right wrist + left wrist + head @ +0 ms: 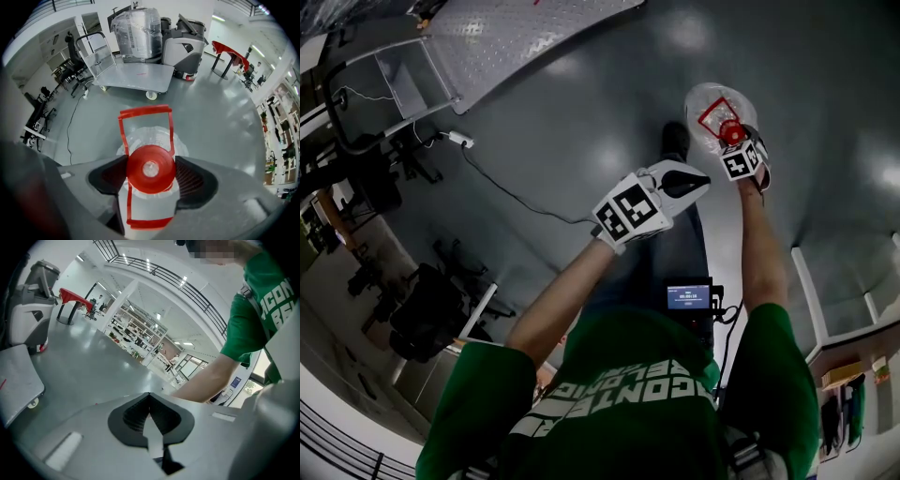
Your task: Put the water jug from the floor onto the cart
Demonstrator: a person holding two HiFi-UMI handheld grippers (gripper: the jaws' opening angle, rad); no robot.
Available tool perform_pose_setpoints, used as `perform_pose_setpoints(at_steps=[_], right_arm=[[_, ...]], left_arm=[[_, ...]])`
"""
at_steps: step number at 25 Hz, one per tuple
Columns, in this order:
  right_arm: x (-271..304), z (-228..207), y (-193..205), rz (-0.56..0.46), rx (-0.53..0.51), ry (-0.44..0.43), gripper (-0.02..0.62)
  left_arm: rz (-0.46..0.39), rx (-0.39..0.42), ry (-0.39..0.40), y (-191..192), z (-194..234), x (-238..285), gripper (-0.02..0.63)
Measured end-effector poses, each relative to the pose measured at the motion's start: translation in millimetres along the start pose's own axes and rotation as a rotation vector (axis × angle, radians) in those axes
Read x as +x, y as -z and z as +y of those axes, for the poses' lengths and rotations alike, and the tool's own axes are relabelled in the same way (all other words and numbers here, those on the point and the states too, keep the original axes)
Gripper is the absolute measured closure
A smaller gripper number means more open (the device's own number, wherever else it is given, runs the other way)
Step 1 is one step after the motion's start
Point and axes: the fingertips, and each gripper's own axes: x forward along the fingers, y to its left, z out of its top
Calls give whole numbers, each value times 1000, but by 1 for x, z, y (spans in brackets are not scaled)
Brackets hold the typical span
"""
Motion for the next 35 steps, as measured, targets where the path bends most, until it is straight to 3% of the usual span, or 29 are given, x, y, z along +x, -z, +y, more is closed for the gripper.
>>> perform_pose_setpoints(at_steps=[9,15,23,35], right_arm=[[14,4,-2,34,-21,-34,299],[11,4,-1,74,-4,-45,299],[-16,8,-10,53,6,-49,299],[-117,-7,-58,-1,-50,-62,299]], left_arm=[[20,-10,22,2,-2,15,600],[14,-6,5,0,-3,5,600],[-1,-4,-46,-8,-2,-12,600],[-39,90,-93,-78,-34,-46,600]])
